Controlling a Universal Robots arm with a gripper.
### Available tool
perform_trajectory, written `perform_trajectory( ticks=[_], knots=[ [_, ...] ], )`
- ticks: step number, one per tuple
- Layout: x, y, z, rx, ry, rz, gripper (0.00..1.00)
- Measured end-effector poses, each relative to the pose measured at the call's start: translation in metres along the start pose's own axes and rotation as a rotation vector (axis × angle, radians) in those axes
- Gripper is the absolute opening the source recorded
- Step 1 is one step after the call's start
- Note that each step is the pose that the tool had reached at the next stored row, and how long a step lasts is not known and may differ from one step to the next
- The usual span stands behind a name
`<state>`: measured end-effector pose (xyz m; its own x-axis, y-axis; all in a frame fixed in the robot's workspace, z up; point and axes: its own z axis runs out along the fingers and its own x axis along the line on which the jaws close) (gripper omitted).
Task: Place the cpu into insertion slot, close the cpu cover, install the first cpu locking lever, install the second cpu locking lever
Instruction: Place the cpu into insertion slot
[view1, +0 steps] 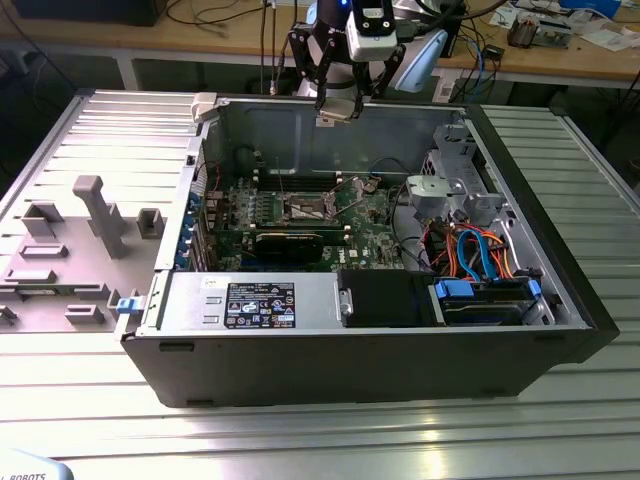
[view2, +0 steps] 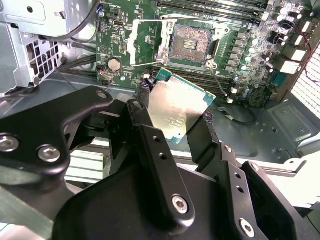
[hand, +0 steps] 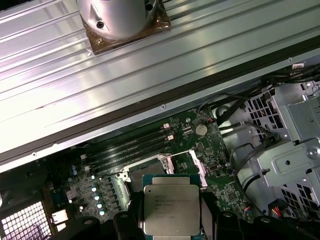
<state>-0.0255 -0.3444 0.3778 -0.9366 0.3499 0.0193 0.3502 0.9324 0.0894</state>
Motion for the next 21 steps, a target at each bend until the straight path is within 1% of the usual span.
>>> perform_trajectory(
  ticks=[17, 21],
  knots=[
    [0.0000, 0.0000, 0.0000, -0.0002, -0.0009, 0.010, 0.54],
    [0.0000, 0.0000, 0.0000, -0.0004, -0.0016, 0.018, 0.54]
  ],
)
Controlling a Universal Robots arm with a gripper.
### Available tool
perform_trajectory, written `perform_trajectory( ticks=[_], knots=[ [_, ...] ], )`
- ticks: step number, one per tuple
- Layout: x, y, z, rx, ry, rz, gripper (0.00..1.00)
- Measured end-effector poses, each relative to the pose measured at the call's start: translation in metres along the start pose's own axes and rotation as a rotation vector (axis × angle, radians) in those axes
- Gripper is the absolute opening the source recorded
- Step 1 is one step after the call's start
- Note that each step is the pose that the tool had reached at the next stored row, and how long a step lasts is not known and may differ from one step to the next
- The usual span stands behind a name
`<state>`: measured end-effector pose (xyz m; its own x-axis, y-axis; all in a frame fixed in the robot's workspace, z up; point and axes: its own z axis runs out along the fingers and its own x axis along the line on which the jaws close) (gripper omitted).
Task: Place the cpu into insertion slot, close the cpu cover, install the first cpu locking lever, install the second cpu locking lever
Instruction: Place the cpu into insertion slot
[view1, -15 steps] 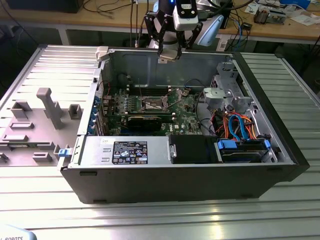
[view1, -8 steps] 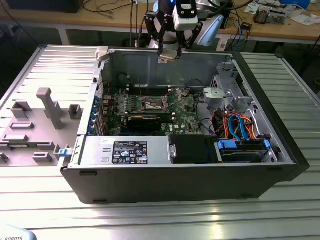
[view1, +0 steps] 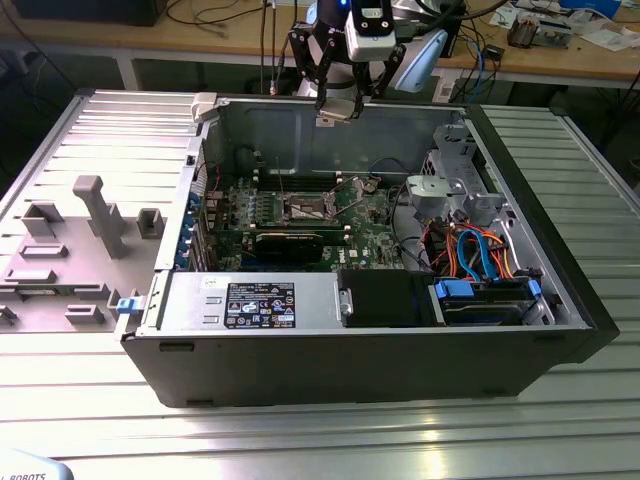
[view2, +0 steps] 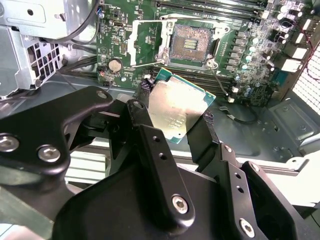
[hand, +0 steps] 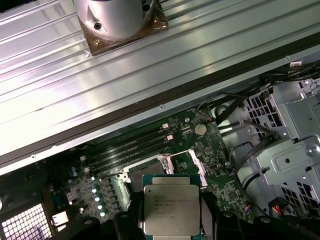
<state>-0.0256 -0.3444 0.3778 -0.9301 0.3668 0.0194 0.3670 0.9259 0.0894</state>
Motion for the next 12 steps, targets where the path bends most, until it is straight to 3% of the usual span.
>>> perform_trajectory(
  ticks=[12],
  knots=[
    [0.0007, -0.0003, 0.0000, -0.0010, -0.0050, 0.055, 0.54]
  ],
)
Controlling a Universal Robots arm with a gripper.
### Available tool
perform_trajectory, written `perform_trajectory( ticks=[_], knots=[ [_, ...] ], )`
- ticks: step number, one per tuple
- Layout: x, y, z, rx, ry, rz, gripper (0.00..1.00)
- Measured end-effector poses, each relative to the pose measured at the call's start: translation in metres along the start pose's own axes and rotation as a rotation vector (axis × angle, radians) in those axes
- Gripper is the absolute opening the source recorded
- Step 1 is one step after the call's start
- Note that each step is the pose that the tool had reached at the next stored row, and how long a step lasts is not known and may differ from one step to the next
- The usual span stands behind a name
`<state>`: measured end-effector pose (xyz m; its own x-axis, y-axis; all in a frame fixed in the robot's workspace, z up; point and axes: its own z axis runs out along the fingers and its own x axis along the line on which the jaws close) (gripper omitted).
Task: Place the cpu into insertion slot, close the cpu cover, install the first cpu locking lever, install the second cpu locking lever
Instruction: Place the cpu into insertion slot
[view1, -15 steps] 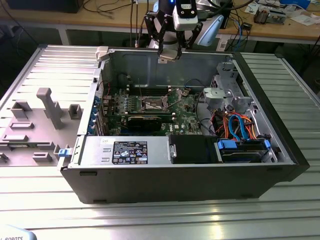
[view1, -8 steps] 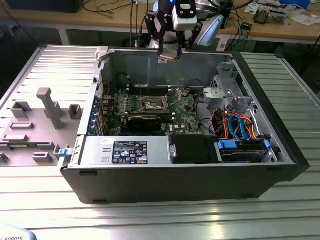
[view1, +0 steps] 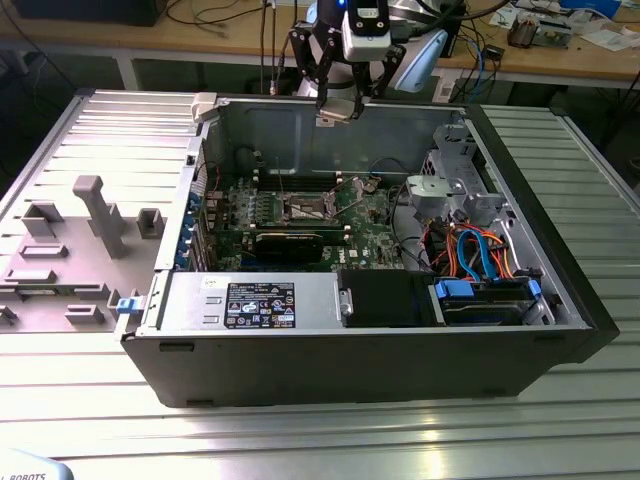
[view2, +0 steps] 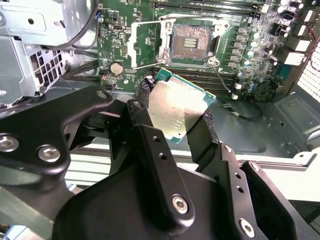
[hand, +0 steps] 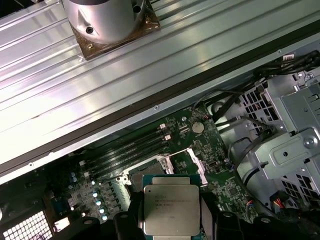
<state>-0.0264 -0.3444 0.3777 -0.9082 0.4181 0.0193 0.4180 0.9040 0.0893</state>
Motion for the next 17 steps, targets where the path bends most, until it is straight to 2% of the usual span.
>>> perform_trajectory(
  ticks=[3, 12, 17],
  knots=[
    [-0.0001, -0.0012, 0.0000, 0.0001, -0.0002, 0.002, 0.54],
    [-0.0002, -0.0013, 0.0003, -0.0008, -0.0040, 0.045, 0.54],
    [-0.0002, -0.0012, 0.0003, -0.0009, -0.0041, 0.045, 0.54]
  ],
)
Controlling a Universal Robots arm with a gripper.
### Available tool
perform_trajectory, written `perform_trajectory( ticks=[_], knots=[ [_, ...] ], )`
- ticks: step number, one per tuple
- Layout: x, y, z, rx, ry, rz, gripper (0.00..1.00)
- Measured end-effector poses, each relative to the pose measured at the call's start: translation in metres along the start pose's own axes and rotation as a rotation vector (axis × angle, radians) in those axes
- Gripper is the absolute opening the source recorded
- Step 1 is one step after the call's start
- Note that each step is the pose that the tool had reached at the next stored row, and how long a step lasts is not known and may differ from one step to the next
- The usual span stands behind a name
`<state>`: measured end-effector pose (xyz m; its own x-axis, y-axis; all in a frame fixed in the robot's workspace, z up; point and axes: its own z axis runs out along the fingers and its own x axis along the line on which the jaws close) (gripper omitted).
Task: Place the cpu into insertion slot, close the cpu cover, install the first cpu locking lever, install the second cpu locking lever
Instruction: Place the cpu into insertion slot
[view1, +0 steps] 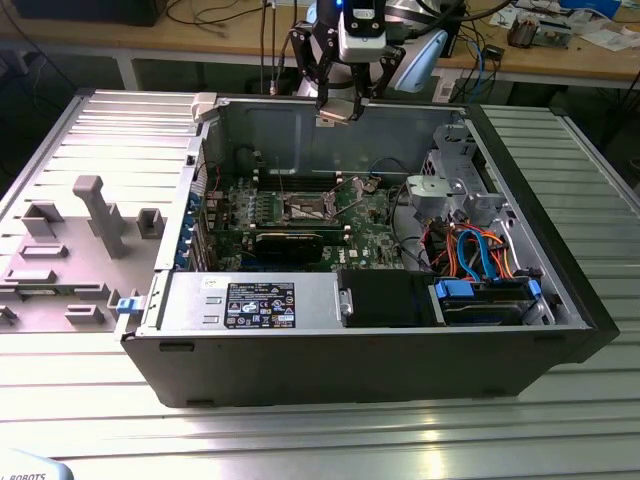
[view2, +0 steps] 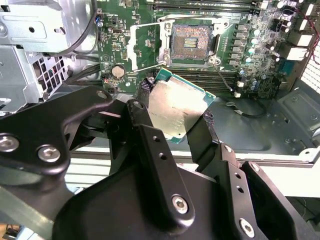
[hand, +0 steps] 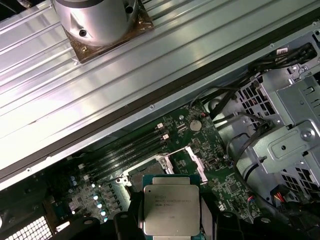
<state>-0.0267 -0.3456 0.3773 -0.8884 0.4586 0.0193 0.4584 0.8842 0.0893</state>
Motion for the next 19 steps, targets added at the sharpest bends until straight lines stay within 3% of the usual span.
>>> perform_trajectory(
  ticks=[9, 19],
  knots=[
    [0.0000, 0.0000, 0.0000, -0.0002, -0.0007, 0.009, 0.54],
    [0.0000, 0.0000, 0.0000, -0.0012, -0.0059, 0.066, 0.54]
  ],
)
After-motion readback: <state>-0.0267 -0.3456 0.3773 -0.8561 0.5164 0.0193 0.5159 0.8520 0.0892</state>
